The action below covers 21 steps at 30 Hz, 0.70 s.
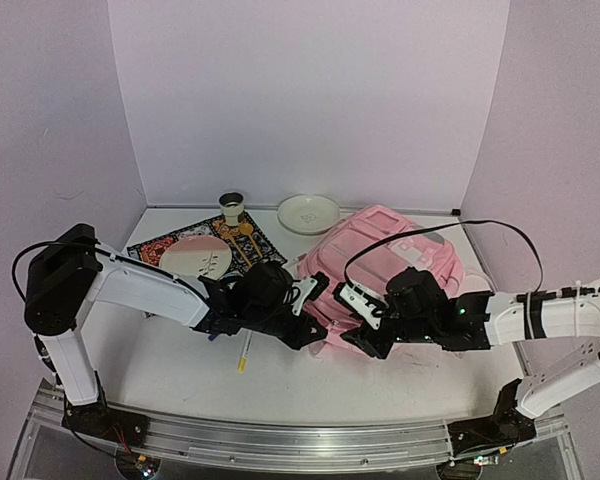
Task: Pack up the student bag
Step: Hold the largest pocket of the student bag.
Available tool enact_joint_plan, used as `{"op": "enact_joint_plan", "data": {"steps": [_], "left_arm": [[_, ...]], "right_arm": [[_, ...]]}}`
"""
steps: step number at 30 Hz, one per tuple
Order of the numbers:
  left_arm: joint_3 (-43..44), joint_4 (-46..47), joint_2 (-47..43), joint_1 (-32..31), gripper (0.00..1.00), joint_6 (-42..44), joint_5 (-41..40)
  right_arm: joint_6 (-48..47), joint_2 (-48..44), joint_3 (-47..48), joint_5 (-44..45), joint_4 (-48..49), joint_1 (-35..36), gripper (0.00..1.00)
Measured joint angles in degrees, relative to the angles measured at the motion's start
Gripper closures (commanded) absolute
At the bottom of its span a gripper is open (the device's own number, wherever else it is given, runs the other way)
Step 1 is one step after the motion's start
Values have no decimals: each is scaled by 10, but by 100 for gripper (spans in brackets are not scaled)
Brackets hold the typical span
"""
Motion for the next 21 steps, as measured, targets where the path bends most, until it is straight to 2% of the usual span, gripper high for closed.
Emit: {"op": "enact_joint_plan", "data": {"steps": [9,11,13,15,18,21], "left_arm": [[0,-18,-9,-5,100,0,1],[0,-18,-10,-5,100,0,0],[0,-20,-10,-5,100,0,0],[0,-22,-10,-5,100,0,-1],[0,-25,-16,-6,100,2,-15],[0,-36,-30,-5,100,6,-42]], "right_arm": [[-76,72,-8,85,71,15,48],[-89,87,-7,99,77,19,51],[-99,100,-3,113,80,23,59],[-108,107,-1,126,84,26,75],[-110,109,1,144,85,31,93],[-109,102,1,157,84,32,99]]}}
